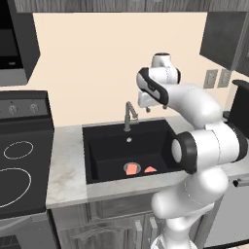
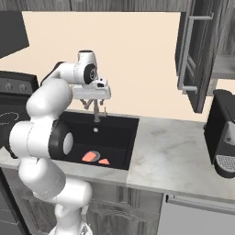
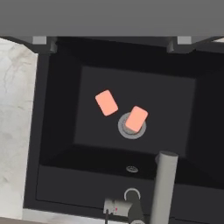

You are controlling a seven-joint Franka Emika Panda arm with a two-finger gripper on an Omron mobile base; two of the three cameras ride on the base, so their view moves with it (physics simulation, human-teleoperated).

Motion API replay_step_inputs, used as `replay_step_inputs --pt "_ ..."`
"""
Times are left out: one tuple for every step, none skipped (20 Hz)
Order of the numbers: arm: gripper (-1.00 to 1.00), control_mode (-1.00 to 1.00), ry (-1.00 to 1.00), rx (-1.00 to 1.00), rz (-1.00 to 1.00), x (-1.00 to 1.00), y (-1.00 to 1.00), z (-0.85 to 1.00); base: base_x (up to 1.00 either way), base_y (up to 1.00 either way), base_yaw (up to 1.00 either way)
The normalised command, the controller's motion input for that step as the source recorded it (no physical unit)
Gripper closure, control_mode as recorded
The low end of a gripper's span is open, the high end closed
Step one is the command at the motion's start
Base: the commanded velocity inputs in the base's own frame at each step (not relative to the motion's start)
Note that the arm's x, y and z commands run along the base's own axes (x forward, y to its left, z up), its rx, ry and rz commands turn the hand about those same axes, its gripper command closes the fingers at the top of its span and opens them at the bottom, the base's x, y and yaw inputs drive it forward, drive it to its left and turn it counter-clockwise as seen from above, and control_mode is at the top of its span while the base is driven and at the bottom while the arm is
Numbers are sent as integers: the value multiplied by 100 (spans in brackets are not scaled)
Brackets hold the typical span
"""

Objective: Pick up the bar soap and bar soap from the sink, and place them back in the cabinet, and close the cabinet doors.

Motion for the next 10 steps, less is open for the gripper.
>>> replay_step_inputs --pt "-100 -100 0 -8 0 20 0 -30 0 0 0" --pt "-100 -100 0 -8 0 16 0 -29 0 0 0" --pt "-100 -100 0 -6 0 9 0 -29 0 0 0" --pt "-100 -100 0 -5 0 4 0 -29 0 0 0" --pt "-100 -100 0 -1 0 0 0 -24 0 0 0" --pt "-100 -100 0 0 0 0 0 -23 0 0 0" --pt "-100 -100 0 0 0 0 0 -22 0 0 0" --pt "-100 -100 2 0 0 0 0 -20 0 0 0" --pt "-100 -100 5 0 0 3 0 -13 0 0 0" --pt "-100 -100 7 0 0 9 0 -11 0 0 0"
